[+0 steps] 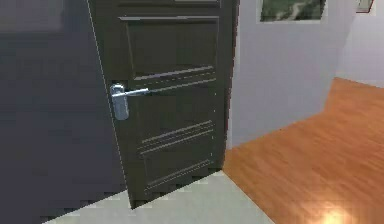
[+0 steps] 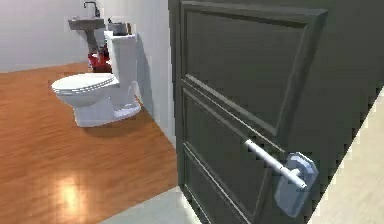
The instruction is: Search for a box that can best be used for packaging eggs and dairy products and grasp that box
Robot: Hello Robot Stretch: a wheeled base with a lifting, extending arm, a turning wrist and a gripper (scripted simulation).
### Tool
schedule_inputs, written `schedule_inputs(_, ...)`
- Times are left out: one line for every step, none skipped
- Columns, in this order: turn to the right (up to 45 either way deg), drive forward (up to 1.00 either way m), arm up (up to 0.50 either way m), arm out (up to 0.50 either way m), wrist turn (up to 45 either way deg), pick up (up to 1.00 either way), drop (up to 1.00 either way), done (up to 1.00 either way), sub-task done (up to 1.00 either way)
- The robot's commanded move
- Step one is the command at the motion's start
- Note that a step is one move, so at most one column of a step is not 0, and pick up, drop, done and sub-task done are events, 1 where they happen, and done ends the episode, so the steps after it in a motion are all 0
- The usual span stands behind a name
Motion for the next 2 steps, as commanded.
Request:
schedule_inputs(36.0,0.00,0.00,0.00,0.0,0.00,0.00,0.00,0.00)
schedule_inputs(0.0,1.00,0.00,0.00,0.0,0.00,0.00,0.00,0.00)
